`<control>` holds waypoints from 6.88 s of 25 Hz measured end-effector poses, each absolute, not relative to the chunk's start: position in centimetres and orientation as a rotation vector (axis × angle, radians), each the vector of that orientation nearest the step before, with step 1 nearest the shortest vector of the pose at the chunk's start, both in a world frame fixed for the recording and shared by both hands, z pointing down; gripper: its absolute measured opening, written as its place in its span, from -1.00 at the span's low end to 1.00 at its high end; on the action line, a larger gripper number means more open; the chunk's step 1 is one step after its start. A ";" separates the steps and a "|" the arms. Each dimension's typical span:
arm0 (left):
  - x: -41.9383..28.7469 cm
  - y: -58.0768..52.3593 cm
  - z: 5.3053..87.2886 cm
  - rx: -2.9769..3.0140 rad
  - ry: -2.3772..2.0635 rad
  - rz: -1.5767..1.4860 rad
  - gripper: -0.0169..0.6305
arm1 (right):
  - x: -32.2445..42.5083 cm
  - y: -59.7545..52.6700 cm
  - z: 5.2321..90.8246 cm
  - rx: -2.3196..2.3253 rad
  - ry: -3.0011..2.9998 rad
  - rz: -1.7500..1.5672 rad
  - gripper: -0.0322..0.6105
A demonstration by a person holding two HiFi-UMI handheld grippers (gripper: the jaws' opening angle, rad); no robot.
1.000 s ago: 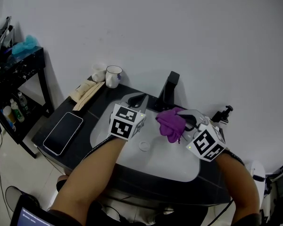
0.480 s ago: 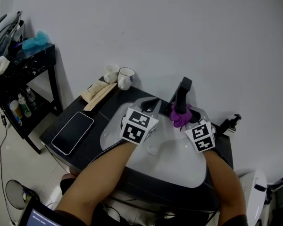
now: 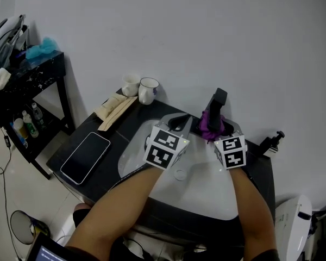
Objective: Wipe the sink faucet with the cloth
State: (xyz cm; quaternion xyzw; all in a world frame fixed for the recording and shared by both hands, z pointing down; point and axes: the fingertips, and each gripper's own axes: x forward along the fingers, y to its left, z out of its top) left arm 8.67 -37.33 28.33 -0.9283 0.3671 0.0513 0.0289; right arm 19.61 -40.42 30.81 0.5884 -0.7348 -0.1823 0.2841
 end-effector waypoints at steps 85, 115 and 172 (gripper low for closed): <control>-3.7 -35.6 19.1 -2.447 1.357 0.547 -0.90 | 8.0 -39.5 32.8 2.309 -2.672 1.294 -0.70; -4.3 -37.5 21.2 -2.450 1.476 0.450 -0.90 | 8.1 -38.8 31.8 2.313 -2.755 0.964 -0.70; 3.9 -38.4 28.3 -2.797 1.335 0.128 -0.89 | 22.6 -31.5 30.1 2.042 -2.382 -0.166 -0.70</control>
